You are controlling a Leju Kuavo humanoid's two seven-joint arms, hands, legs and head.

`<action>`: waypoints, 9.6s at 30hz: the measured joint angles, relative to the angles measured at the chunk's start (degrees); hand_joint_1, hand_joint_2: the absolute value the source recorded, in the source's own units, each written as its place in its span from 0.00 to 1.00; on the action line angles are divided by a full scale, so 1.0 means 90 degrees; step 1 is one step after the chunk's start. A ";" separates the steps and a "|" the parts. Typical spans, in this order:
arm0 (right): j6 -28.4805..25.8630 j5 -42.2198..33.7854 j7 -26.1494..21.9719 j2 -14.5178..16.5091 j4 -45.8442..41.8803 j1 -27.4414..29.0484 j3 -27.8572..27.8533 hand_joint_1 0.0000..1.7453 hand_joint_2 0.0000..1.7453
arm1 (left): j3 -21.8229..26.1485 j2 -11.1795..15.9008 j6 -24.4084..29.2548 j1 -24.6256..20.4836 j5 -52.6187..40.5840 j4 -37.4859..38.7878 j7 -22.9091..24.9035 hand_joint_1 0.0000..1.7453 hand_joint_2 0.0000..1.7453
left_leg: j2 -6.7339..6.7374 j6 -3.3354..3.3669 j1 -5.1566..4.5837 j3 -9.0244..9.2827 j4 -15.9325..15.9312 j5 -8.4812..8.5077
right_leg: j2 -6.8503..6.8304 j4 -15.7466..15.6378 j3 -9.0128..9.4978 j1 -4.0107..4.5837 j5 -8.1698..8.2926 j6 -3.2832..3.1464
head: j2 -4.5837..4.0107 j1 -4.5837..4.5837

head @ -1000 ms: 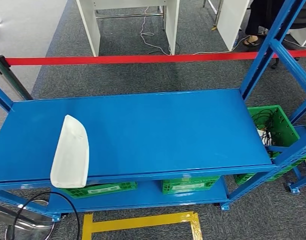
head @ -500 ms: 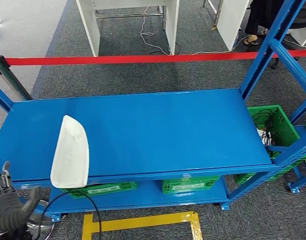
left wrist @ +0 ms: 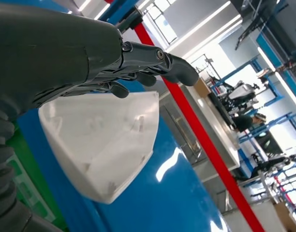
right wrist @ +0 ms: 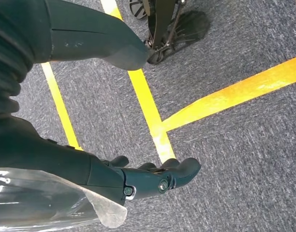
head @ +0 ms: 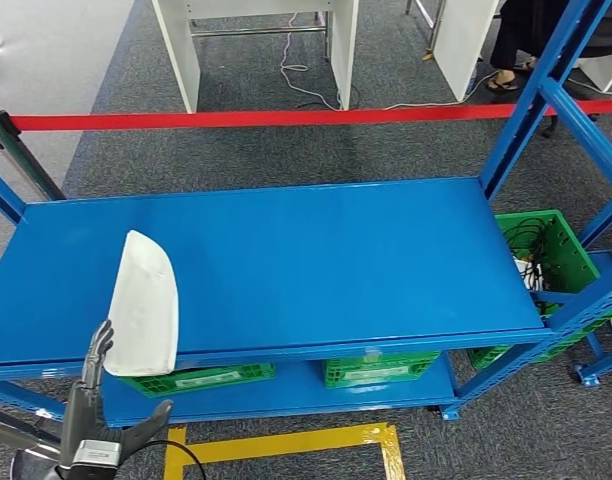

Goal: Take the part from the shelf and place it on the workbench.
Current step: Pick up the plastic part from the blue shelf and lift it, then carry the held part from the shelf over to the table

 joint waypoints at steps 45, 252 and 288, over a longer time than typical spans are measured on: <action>-0.0017 0.0793 0.0234 0.0043 0.0016 -0.0064 -0.0005 0.00 1.00 | -0.0928 -0.0167 0.2130 -0.0990 -0.3536 0.1402 0.2822 0.00 1.00 | 0.0000 0.0000 -0.0003 0.0000 0.0001 0.0000 | 0.0000 0.0000 0.0000 -0.0003 0.0001 0.0001 | 0.0000 0.0000; 0.1780 0.2271 -0.1008 0.0287 0.0058 -0.0384 -0.1575 0.00 1.00 | -0.0663 -0.0029 0.2500 0.0931 0.1792 -0.0854 -0.0001 1.00 1.00 | 0.0167 -0.0199 0.0058 -0.0501 0.1674 -0.0540 | -0.0223 -0.0178 -0.0191 -0.0033 0.0323 -0.0080 | 0.0000 0.0018; 0.1851 0.2632 -0.1393 0.0308 0.0049 -0.0415 -0.1696 0.00 1.00 | -0.0840 0.0109 0.2609 0.0888 0.1799 -0.1069 -0.0007 1.00 1.00 | 0.0531 -0.0068 -0.0019 0.0231 -0.0160 0.0092 | -0.0826 -0.0356 0.0549 0.0011 -0.0137 0.0051 | 0.0000 -0.0009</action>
